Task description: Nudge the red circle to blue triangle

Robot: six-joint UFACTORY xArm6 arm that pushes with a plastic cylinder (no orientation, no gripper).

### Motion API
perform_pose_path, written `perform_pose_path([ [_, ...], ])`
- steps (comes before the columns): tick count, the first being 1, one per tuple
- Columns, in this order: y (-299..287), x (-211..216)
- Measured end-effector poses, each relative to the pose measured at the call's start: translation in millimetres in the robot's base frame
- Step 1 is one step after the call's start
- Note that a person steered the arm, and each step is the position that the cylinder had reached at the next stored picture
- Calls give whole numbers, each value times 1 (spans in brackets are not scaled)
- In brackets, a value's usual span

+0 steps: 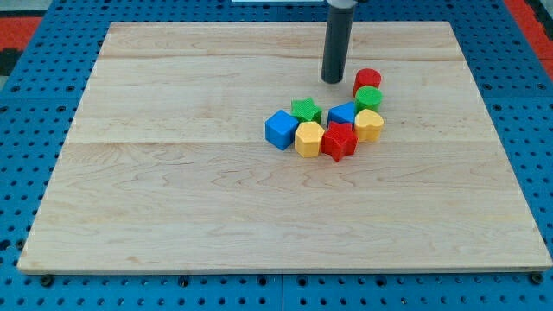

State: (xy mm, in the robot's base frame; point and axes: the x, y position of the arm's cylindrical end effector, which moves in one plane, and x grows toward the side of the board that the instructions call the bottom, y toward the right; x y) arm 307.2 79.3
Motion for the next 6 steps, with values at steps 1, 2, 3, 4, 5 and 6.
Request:
perform_pose_path([
  [1, 3, -33],
  [2, 73, -27],
  [3, 117, -3],
  [4, 89, 4],
  [5, 33, 9],
  [6, -14, 33],
])
